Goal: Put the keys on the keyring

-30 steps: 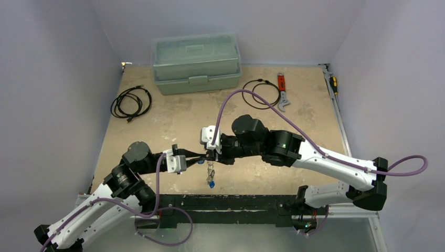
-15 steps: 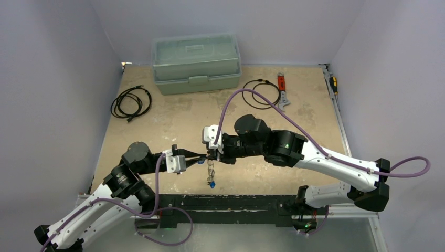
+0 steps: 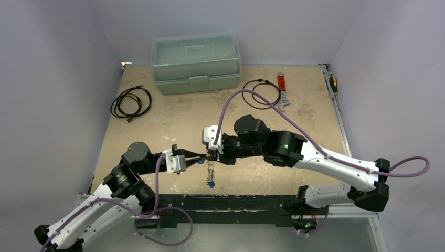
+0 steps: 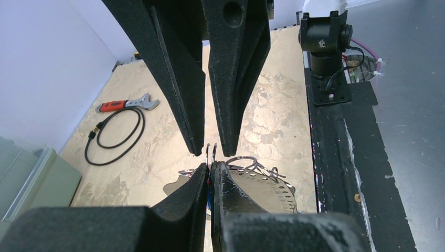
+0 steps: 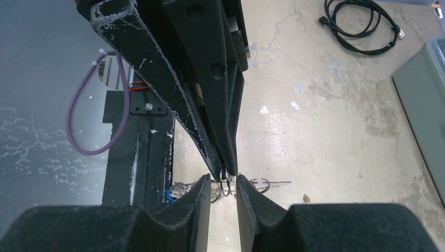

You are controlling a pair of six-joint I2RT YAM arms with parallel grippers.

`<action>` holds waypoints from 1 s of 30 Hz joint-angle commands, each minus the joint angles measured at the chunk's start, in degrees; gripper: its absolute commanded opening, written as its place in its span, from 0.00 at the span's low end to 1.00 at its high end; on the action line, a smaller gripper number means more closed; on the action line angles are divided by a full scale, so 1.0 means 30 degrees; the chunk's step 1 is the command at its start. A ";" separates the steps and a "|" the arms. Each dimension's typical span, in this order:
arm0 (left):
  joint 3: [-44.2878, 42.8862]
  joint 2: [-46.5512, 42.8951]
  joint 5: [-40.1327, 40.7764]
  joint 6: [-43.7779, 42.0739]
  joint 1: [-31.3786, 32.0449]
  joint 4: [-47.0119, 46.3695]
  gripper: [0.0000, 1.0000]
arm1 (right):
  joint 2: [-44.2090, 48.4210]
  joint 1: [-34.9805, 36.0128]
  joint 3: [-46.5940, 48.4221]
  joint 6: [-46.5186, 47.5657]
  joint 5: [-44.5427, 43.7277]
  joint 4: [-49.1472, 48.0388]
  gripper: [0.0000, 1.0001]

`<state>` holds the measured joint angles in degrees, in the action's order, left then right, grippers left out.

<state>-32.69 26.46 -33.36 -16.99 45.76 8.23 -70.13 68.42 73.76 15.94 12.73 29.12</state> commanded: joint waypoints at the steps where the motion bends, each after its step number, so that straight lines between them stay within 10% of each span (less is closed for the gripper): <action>1: -0.0970 -0.0177 -0.0216 0.0331 -0.0116 -0.1220 0.00 | -0.0030 0.0045 -0.0035 0.0049 0.0004 -0.0450 0.27; 14: -0.0984 -0.0235 -0.0253 0.0344 -0.0135 -0.1234 0.00 | 0.0048 0.0045 -0.0278 0.0164 0.0275 -0.0898 0.09; 24: -0.0943 -0.0199 -0.0441 0.0441 -0.0192 -0.1364 0.00 | 0.0286 0.0070 -0.0691 0.0009 0.0237 -0.1448 0.21; 30: -0.0945 -0.0206 -0.0567 0.0479 -0.0311 -0.1417 0.00 | 0.0348 0.0070 -0.0713 0.0087 0.0266 -0.1414 0.04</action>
<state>-32.69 26.39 -33.78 -16.49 45.28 8.71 -70.11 68.40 71.88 16.10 13.02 26.57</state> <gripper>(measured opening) 0.027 0.100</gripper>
